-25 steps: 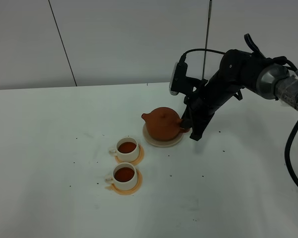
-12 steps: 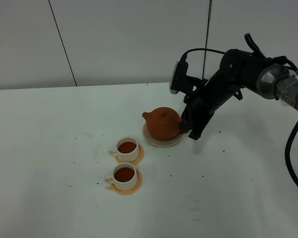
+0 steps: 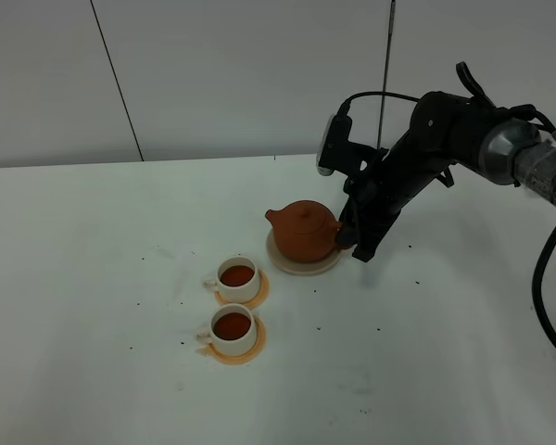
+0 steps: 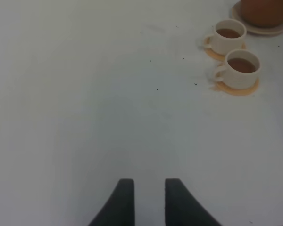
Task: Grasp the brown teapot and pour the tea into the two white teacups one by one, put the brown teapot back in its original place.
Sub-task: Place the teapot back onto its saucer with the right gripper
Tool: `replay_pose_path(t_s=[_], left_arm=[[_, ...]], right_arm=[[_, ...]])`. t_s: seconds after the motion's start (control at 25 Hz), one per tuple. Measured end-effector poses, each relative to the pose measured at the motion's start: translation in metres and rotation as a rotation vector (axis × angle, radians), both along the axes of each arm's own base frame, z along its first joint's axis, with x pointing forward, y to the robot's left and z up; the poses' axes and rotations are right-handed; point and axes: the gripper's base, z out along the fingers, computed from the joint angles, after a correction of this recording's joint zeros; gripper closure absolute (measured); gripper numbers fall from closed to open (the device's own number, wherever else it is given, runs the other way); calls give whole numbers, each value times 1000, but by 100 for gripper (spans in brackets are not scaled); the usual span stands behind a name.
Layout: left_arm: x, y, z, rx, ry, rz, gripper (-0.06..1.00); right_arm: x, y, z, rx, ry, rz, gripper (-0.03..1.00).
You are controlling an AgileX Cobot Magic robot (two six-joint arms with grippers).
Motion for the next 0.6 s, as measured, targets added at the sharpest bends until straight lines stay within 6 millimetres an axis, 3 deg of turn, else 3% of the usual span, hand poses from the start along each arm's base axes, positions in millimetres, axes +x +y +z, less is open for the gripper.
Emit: replay_pose_path(t_s=[0.32,0.6], left_arm=[[0,0,0,0,0,0,71],[0,0,0,0,0,0,71]], right_arm=[[-6,-6,48,-10,-75,-28,62],[-24,-30,125,-15,-152,-109,63]])
